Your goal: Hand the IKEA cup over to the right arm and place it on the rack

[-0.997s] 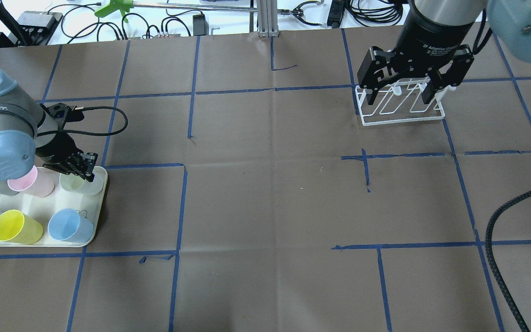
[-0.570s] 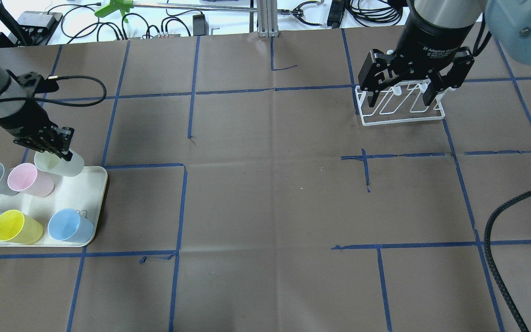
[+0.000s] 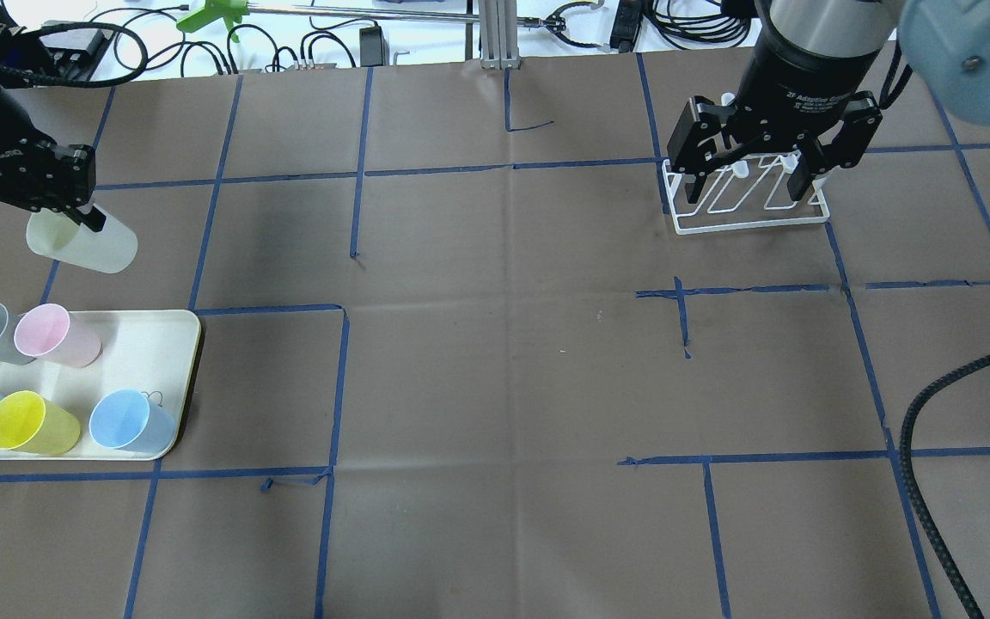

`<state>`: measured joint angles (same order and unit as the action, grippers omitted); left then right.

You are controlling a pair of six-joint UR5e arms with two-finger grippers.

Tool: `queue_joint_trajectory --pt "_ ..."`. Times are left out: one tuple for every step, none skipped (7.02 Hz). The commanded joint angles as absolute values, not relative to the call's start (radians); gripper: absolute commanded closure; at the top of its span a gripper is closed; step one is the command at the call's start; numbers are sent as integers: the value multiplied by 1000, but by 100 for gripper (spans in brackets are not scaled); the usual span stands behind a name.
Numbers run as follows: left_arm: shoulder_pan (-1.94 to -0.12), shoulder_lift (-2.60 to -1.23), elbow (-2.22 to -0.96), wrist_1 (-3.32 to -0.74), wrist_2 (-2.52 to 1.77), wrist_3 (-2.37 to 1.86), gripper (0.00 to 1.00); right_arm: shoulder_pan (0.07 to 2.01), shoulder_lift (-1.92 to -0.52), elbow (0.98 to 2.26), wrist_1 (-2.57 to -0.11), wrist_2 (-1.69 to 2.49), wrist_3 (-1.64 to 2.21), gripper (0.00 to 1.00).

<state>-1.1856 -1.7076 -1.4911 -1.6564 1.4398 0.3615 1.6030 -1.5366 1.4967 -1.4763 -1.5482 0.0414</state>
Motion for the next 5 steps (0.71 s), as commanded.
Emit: queue_joint_trajectory --pt "-1232 -1719 -1509 -1564 1231 364 100 1605 -1536 1499 -1476 -1548 44 0" --pt "-1264 -1723 -1553 -1454 1174 365 100 1603 -1536 1500 -1476 -1549 43 0" --pt "-1314 -1711 -1627 -1270 1126 359 100 1603 -1539 1511 -1474 -1549 43 0" --pt "-1374 -1691 -1700 -1089 1085 332 100 1605 -1545 1514 -1474 -1549 43 0" --pt "-1426 -1687 -1765 -908 1009 265 100 1605 -1545 1514 -1476 -1548 41 0"
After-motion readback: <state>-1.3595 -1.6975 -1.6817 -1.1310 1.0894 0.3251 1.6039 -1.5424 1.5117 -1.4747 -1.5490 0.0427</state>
